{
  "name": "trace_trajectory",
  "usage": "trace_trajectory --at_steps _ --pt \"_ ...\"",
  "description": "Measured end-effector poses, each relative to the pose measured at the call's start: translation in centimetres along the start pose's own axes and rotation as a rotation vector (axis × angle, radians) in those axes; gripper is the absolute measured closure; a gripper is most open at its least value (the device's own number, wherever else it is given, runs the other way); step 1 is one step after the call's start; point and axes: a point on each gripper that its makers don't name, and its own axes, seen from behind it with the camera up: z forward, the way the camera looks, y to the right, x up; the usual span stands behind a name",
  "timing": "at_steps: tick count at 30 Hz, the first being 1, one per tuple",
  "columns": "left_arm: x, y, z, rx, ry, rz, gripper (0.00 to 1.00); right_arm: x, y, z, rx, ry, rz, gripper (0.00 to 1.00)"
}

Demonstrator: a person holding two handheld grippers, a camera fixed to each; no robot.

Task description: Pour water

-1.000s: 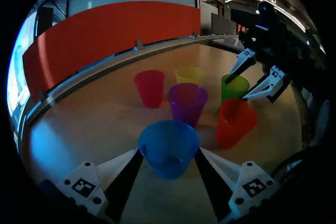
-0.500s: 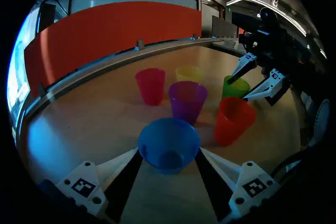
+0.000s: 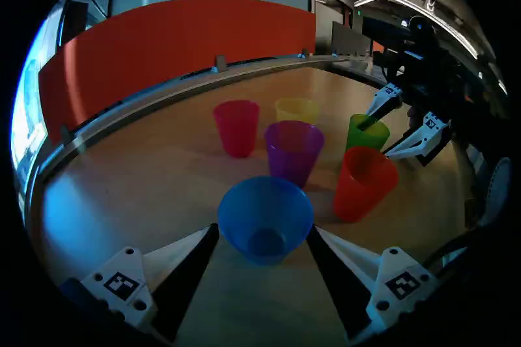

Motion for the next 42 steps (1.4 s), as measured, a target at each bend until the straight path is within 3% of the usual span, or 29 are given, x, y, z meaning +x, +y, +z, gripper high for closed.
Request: trace_trajectory --at_steps 11,23,35,42 --pt "-1.1 -0.2 -1.9 0.030 -0.009 0.005 0.01 -0.2 0.0 -2.3 -0.028 0.025 0.017 0.00" --pt "-2.0 -0.5 -5.5 0.086 0.013 -0.008 0.01 -1.7 -0.3 -6.3 -0.076 0.054 0.044 0.00" --pt "-1.9 -0.5 -7.8 0.133 0.057 -0.026 0.01 -1.6 -0.7 -8.8 -0.106 0.109 0.082 0.00" --pt "-1.0 -1.6 -9.6 0.198 0.128 -0.045 0.01 0.0 -0.2 -10.5 -0.157 0.180 0.100 0.00"
